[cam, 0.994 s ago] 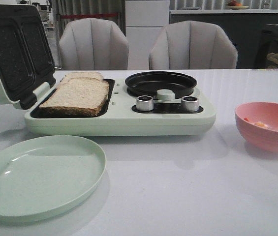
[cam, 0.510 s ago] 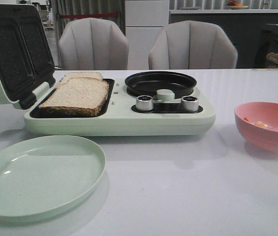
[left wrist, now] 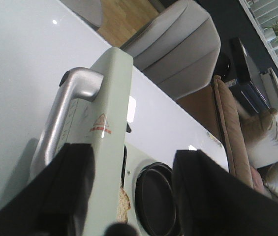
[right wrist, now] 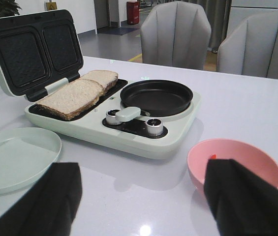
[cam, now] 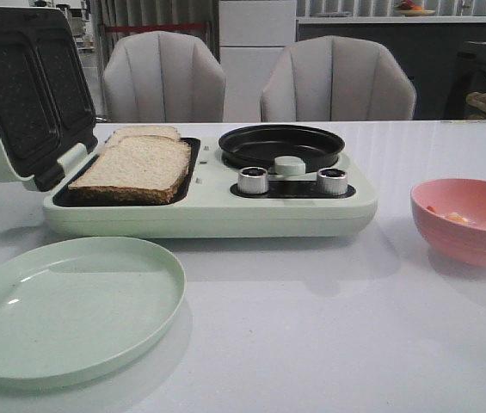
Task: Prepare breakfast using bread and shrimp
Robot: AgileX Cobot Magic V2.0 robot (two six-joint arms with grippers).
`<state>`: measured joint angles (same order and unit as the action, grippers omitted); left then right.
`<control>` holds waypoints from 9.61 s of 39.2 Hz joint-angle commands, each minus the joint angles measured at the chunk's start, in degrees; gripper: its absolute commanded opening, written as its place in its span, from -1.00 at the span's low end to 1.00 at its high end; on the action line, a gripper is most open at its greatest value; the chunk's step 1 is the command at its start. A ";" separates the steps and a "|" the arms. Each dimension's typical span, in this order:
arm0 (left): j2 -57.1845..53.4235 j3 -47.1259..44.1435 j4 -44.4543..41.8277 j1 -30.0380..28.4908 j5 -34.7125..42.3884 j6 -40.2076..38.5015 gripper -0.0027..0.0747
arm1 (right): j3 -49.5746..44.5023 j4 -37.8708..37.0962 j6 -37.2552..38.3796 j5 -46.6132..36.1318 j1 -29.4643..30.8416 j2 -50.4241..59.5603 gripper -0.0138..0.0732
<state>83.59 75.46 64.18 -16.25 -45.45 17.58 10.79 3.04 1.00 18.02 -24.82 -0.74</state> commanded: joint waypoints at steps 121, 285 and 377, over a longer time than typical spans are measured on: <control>-22.74 -1.11 -66.12 30.54 -4.53 -13.56 -0.31 | 1.56 -0.16 0.02 -5.09 0.17 -0.54 0.73; -77.05 -52.92 -61.00 30.54 20.35 -16.03 -0.64 | 57.89 7.72 -1.90 11.12 31.42 -104.19 0.17; -77.05 -52.92 -61.00 30.54 20.35 -16.03 -0.64 | 60.17 -3.97 -54.59 -87.17 6.54 -116.71 -0.36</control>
<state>5.79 20.99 2.59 13.85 -29.66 2.20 68.38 -2.29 -50.85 -62.36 -18.45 -120.92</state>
